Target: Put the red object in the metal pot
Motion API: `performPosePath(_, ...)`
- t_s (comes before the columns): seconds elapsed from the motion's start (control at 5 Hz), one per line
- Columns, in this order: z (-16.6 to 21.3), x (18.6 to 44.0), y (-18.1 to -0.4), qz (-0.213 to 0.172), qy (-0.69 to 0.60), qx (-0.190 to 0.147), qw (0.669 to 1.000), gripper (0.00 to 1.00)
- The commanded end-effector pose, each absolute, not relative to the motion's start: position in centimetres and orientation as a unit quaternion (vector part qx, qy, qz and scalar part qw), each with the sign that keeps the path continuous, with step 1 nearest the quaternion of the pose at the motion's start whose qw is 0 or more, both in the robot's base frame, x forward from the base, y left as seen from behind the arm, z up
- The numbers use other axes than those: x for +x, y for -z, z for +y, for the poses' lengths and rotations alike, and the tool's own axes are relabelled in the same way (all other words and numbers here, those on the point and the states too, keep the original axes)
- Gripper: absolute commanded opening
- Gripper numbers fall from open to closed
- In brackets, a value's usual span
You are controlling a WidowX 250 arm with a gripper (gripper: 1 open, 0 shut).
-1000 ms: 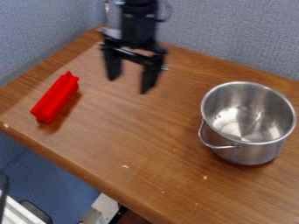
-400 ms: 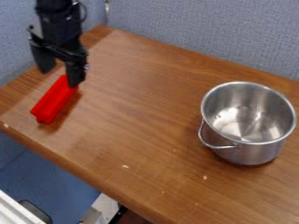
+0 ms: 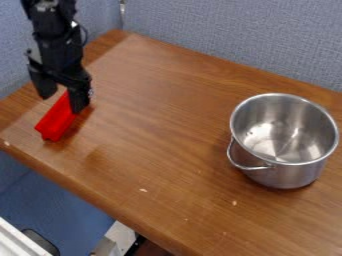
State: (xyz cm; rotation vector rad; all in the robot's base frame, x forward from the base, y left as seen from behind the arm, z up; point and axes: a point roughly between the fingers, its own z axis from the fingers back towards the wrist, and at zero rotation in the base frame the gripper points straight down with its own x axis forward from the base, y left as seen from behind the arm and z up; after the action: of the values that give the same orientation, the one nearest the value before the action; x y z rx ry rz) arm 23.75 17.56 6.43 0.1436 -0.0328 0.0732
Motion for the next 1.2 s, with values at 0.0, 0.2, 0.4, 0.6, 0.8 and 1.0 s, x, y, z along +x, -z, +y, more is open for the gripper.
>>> performPosePath(0.0, 18.42, 24.18, -6.11, -0.024, -0.053, 0.066, 0.996, 1.0)
performPosePath(0.2, 18.67, 24.65, -5.81, -0.026, -0.058, 0.058, 0.996, 1.0)
performPosePath(0.4, 18.62, 24.8, -5.78, -0.026, -0.06, 0.053, 0.996, 1.0)
performPosePath(0.6, 18.57, 24.91, -5.78, -0.026, -0.061, 0.049, 0.997, 1.0)
performPosePath(0.8, 18.54, 24.99, -5.77, -0.027, -0.063, 0.047, 0.997, 1.0)
performPosePath(1.0, 18.49, 25.07, -5.86, -0.028, -0.065, 0.044, 0.997, 1.0)
